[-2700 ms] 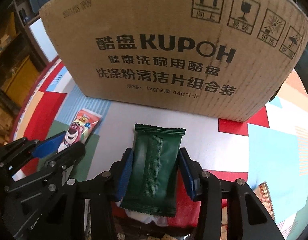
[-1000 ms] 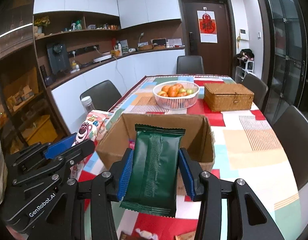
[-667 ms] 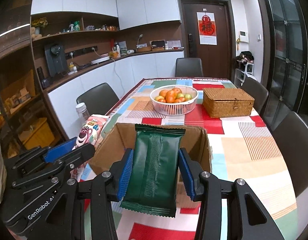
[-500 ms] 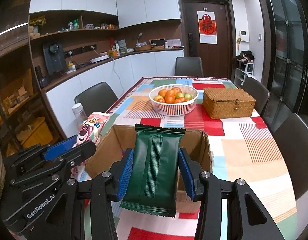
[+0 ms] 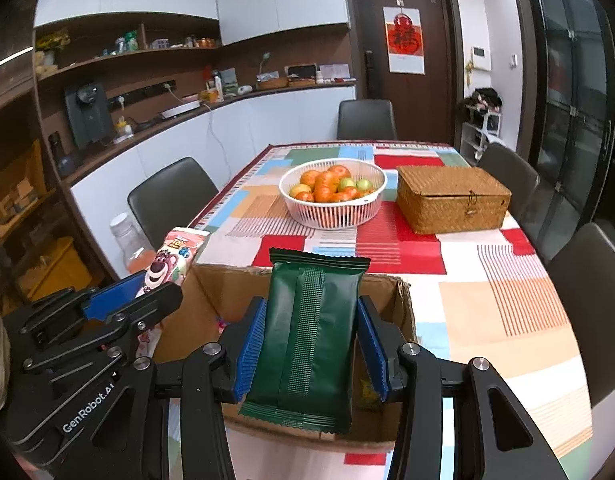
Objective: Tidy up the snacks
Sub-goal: 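Carry the lollipop and green bar over the box and release both, then withdraw both open tools toward the biscuit bag and cracker pack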
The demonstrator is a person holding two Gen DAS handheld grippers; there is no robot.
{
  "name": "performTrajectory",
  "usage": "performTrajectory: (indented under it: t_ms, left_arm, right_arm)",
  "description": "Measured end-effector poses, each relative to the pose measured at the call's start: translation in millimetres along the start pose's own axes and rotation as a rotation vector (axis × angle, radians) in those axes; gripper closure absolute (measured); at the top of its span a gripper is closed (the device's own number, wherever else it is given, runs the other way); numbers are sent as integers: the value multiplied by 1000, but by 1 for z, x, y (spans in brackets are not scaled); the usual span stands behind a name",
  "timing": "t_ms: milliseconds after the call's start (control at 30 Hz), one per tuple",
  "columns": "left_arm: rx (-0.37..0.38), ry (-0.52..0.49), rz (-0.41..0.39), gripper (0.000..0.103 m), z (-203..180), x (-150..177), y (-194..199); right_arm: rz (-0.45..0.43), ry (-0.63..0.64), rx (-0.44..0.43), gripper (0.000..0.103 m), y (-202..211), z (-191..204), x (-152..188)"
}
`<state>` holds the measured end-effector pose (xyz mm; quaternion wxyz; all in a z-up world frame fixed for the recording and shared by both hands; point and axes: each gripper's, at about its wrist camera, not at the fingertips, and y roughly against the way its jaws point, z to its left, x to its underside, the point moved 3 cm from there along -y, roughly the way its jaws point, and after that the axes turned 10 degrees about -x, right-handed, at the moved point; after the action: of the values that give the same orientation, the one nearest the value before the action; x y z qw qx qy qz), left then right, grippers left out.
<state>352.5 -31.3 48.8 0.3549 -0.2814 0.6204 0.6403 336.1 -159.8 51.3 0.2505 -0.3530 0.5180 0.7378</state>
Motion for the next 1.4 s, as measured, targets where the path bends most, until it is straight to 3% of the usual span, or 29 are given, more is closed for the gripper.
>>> performTrajectory:
  t_ms: [100, 567, 900, 1400]
  left_arm:
    - [-16, 10, -16, 56, 3, 4, 6]
    - [13, -32, -90, 52, -4, 38, 72]
    - [54, -40, -49, 48, -15, 71, 95]
    - [83, -78, 55, 47, -27, 116, 99]
  right_arm:
    - [-1, -12, 23, 42, 0, -4, 1]
    - [-38, 15, -24, 41, 51, 9, 37]
    - [-17, 27, -30, 41, 80, 14, 70]
    - [67, -3, -30, 41, 88, 8, 112]
